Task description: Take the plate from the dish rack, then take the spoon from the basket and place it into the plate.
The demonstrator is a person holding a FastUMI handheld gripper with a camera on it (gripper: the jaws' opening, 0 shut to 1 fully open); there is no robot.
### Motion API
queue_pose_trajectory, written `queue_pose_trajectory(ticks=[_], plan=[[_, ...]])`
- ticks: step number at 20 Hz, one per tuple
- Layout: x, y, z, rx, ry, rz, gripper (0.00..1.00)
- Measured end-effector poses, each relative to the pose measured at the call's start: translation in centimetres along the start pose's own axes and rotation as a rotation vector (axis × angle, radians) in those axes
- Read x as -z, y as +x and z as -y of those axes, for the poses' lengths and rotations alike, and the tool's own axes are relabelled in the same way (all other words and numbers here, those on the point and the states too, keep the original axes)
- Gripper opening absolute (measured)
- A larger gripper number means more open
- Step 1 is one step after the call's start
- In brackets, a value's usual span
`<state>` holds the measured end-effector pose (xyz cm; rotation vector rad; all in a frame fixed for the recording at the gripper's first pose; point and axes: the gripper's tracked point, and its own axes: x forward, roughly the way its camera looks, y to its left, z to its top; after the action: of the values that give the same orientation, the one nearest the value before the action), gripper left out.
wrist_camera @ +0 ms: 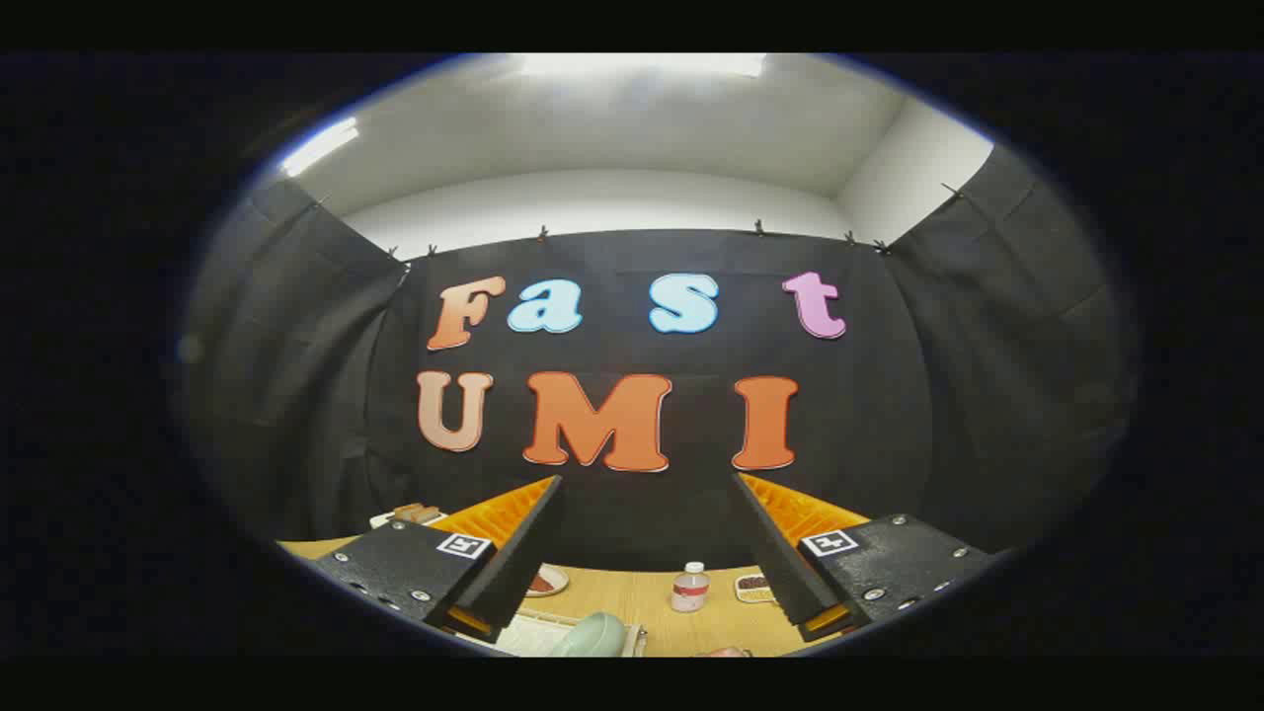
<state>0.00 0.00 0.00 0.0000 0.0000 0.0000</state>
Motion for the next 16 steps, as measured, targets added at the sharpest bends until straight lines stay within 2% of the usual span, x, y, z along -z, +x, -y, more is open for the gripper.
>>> queue_pose_trajectory(ticks=[9, 16], plan=[[-1.0, -0.7, 0.9, -0.066, -0.007, 0.003, 0.98], [-1.1, -1.1, 1.7, -0.064, -0.004, -0.019, 0.98]])
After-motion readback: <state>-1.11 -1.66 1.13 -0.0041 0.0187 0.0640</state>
